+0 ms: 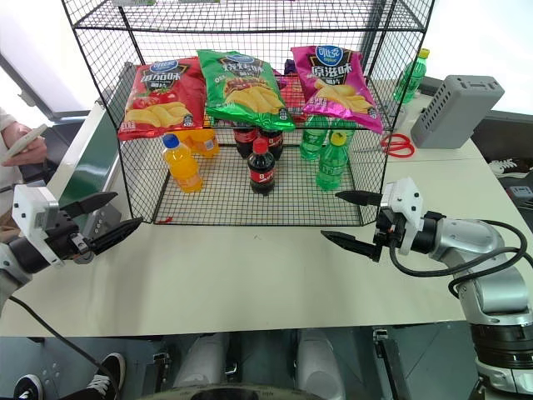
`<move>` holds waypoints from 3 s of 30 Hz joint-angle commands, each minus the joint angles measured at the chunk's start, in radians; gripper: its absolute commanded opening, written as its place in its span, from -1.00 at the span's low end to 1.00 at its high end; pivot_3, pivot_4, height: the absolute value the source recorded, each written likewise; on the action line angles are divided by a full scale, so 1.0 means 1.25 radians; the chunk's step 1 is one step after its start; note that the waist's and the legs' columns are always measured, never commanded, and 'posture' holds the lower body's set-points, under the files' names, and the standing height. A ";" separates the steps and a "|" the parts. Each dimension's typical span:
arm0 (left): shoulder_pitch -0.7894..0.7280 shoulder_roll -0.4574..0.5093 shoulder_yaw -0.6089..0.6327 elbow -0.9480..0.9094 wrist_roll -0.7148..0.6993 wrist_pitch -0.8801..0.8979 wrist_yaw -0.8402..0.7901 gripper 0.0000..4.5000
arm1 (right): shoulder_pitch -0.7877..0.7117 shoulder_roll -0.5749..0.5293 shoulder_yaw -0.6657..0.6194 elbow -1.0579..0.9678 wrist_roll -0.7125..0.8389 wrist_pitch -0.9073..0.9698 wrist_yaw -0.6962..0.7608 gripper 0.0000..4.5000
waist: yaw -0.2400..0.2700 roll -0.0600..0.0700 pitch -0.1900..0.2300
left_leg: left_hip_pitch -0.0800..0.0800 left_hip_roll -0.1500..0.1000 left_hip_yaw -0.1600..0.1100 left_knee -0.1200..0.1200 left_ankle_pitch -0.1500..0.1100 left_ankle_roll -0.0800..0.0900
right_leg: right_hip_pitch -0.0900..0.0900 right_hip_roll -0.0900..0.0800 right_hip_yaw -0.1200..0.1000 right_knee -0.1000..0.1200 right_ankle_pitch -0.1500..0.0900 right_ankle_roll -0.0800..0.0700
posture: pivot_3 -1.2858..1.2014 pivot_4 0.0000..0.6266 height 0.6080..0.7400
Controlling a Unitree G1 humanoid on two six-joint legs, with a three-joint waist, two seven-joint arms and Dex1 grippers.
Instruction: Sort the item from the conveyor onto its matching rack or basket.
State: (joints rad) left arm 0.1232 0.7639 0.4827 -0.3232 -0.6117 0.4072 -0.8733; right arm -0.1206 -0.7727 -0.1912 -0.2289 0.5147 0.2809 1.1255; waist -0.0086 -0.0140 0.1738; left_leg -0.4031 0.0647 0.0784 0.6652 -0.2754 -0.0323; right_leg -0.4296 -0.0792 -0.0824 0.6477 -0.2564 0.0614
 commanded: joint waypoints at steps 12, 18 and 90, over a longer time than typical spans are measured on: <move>-0.067 0.036 -0.018 0.067 0.023 -0.039 -0.055 0.91 | 0.023 -0.005 -0.011 0.023 -0.027 -0.060 0.002 0.95 | 0.000 0.000 0.000 | 0.000 0.000 0.000 0.000 0.000 0.000 | 0.000 0.000 0.000 0.001 0.000 0.000 | 0.03 -0.52 0.96; -0.082 0.031 -0.037 0.095 0.044 -0.073 -0.073 0.91 | 0.013 -0.007 -0.011 0.029 -0.031 -0.065 0.000 0.95 | 0.000 0.000 0.000 | 0.000 0.000 0.000 0.000 0.000 0.000 | 0.000 0.000 0.000 0.001 0.000 0.000 | 0.03 -0.52 0.96; -0.058 0.019 -0.059 0.121 0.082 -0.136 -0.092 0.91 | -0.014 -0.020 0.028 0.052 -0.074 -0.087 0.001 0.95 | -0.001 0.000 0.000 | 0.002 0.000 0.001 0.000 0.000 0.000 | 0.001 0.000 0.000 0.002 0.000 0.000 | 0.03 -0.52 0.96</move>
State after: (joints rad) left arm 0.0457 0.7803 0.4027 -0.1494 -0.5097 0.2516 -0.9843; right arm -0.1249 -0.7838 -0.1415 -0.1345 0.4137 0.1829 1.1246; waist -0.0094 -0.0143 0.1735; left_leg -0.4008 0.0646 0.0793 0.6658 -0.2753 -0.0324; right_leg -0.4281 -0.0794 -0.0823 0.6500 -0.2561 0.0617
